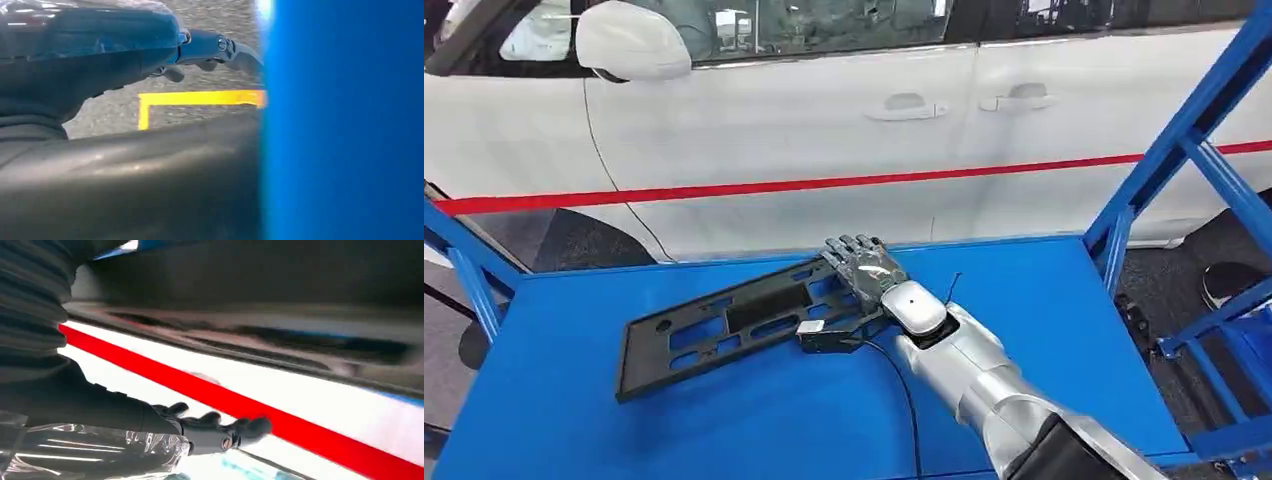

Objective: Take the parts from the cabinet and place them on the table.

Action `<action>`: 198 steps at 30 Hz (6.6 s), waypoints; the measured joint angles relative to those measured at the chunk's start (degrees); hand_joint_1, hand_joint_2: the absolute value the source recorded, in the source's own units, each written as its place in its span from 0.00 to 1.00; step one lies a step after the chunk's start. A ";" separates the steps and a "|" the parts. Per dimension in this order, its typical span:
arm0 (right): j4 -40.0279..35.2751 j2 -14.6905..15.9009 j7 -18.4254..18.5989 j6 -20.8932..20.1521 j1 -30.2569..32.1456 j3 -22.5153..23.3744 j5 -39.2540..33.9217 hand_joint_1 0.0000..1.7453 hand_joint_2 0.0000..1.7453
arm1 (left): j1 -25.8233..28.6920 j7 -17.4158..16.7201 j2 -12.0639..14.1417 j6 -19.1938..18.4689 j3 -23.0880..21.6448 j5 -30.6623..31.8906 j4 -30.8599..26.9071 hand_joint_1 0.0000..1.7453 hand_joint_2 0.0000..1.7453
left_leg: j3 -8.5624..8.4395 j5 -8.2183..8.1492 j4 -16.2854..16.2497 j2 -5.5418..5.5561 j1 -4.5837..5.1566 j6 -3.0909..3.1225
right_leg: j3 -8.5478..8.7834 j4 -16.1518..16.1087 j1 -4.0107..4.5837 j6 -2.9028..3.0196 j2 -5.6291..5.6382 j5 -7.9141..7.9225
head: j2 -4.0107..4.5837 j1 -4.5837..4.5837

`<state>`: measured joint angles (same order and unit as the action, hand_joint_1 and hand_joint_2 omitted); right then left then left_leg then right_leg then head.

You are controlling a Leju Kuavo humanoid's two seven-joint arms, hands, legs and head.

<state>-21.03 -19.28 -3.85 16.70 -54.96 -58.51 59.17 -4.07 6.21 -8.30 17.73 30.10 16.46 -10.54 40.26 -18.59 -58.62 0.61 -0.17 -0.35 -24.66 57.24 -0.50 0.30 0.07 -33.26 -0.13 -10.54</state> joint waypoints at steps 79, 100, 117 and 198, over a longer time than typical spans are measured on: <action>1.05 1.31 -4.02 1.79 -7.01 2.03 -6.16 0.00 1.00 | -0.62 3.48 2.14 3.26 0.81 0.98 -0.04 0.00 0.00 | -1.56 -0.04 2.62 0.55 -1.02 -1.90 | -7.46 0.88 -0.73 0.22 0.23 5.15 | 0.00 -0.06; 1.11 1.35 -3.45 -1.33 -6.95 2.01 -5.53 0.00 1.00 | -0.64 3.06 2.14 3.58 0.81 1.01 -0.04 0.00 0.00 | -1.55 -0.04 2.61 0.55 -1.02 -1.90 | -7.48 0.88 -0.73 0.22 0.23 5.15 | 0.00 -0.06; 2.01 3.56 -0.86 0.63 -1.12 1.31 -1.67 0.00 1.00 | -0.16 3.56 2.01 4.02 1.22 1.27 -0.04 0.00 0.00 | -1.53 -0.10 2.60 0.54 -1.02 -1.83 | -7.47 0.84 -0.74 0.20 0.24 5.14 | 0.00 -0.06; -1.27 -1.01 -0.31 -0.04 0.46 -0.68 -8.98 0.00 1.00 | -1.68 0.46 1.59 4.63 1.16 4.96 -0.04 0.00 0.00 | -1.47 -0.13 2.51 0.58 -1.02 -1.73 | -7.44 0.82 -0.73 0.06 0.23 5.14 | 0.00 -0.06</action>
<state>-22.29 -20.28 -4.15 16.66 -54.49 -59.19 50.18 -5.75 6.67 -6.71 22.36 31.26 21.42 -10.58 38.79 -18.72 -56.11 1.19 -1.19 -2.08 -32.11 58.06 -1.23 0.36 0.30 -28.12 -0.13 -10.60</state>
